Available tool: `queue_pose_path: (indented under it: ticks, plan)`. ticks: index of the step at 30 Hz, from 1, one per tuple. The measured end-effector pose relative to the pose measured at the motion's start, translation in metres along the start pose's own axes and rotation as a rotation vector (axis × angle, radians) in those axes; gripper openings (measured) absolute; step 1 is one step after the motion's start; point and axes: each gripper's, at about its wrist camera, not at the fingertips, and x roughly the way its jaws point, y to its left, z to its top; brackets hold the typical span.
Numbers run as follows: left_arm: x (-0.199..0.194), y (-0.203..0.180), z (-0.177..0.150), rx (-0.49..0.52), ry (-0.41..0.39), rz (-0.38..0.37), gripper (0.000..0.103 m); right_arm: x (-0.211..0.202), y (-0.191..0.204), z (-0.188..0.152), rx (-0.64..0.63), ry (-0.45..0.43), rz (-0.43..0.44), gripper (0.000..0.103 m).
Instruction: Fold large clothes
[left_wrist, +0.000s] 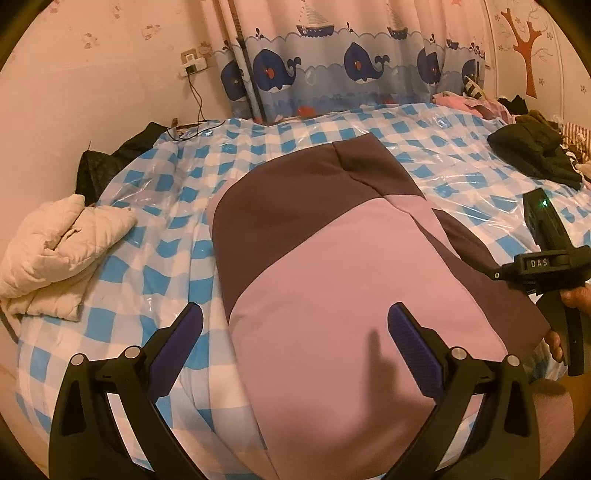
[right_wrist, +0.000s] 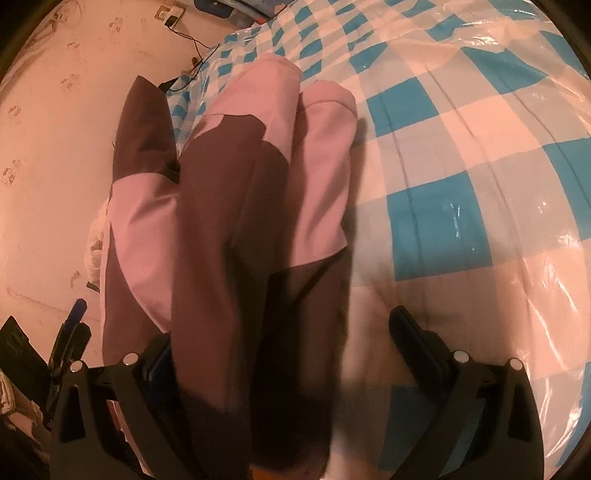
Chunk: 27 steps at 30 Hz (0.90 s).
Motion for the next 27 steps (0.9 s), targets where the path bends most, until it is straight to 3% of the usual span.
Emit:
queue_pose_path:
  ticks: [8,14,17,20,23,27]
  plan:
    - [-0.004,-0.003,0.002,-0.001,-0.007,-0.01,0.096,-0.003,-0.002,-0.002,-0.012,0.003,-0.022,0.096]
    - [-0.013,-0.003,0.006,-0.008,-0.006,-0.011,0.096,-0.029,0.022,-0.001,-0.099,-0.053,-0.159,0.096]
    - [-0.017,-0.002,0.006,-0.032,0.021,-0.037,0.096,-0.056,0.049,-0.01,-0.223,-0.145,-0.307,0.096]
    - [-0.017,0.004,0.003,-0.086,0.072,-0.089,0.096,-0.083,0.083,-0.023,-0.329,-0.244,-0.377,0.096]
    - [-0.02,0.011,0.001,-0.152,0.13,-0.143,0.096,-0.103,0.12,-0.035,-0.399,-0.306,-0.397,0.096]
    - [-0.033,0.019,0.001,-0.217,0.166,-0.207,0.096,-0.122,0.156,-0.055,-0.384,-0.339,-0.335,0.096]
